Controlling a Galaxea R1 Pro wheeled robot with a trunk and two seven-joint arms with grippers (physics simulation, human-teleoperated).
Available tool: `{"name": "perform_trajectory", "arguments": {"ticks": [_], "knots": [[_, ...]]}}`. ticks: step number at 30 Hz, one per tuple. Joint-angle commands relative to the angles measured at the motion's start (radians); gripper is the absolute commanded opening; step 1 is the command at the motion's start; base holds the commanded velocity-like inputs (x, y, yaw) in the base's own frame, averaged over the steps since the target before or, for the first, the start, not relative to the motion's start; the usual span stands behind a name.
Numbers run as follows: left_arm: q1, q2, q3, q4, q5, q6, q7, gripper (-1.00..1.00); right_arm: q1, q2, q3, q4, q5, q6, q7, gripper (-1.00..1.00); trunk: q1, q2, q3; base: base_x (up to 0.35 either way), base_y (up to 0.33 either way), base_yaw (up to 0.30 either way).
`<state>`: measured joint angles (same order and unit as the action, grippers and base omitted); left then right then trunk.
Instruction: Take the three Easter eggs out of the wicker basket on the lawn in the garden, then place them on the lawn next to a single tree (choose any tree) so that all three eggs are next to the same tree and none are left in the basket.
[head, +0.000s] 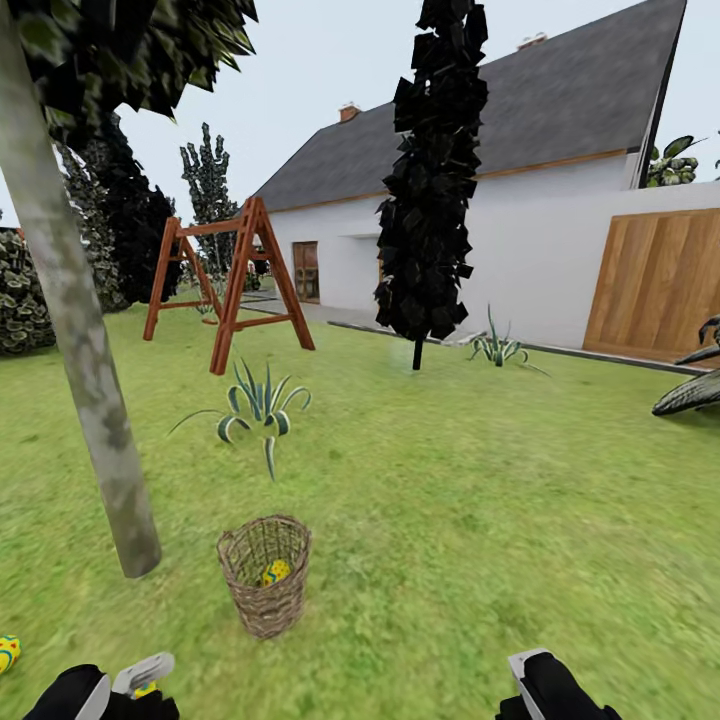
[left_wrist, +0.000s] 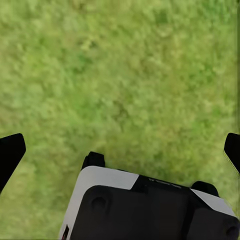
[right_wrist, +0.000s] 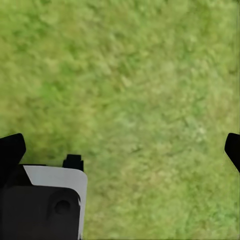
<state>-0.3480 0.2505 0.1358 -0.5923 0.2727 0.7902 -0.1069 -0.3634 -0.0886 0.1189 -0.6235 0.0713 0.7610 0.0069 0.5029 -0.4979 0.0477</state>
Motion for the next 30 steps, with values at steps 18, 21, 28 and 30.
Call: {"name": "perform_trajectory", "arguments": {"ticks": [18,21,28,30], "knots": [[0.0,-0.002,0.002,0.0,-0.007,0.003,-0.005,1.0,0.0,-0.009,0.001,-0.021,0.002,0.006,0.001,1.0,-0.053,0.098,0.044,0.334,0.0,0.0],[0.0,-0.002,0.002,0.0,-0.007,0.002,-0.005,1.0,0.0,-0.014,0.001,-0.026,0.002,0.007,0.001,1.0,-0.053,0.098,0.044,0.335,0.0,0.0],[0.0,-0.004,0.002,0.0,-0.007,0.001,-0.005,1.0,0.0,-0.016,0.001,-0.027,0.002,0.007,0.001,1.0,-0.053,0.098,0.044,0.336,0.0,0.0],[0.0,-0.005,0.001,0.001,-0.007,0.001,-0.005,1.0,0.0,-0.018,0.001,-0.027,0.002,0.007,0.001,1.0,-0.053,0.098,0.044,0.336,0.0,0.0]]}}
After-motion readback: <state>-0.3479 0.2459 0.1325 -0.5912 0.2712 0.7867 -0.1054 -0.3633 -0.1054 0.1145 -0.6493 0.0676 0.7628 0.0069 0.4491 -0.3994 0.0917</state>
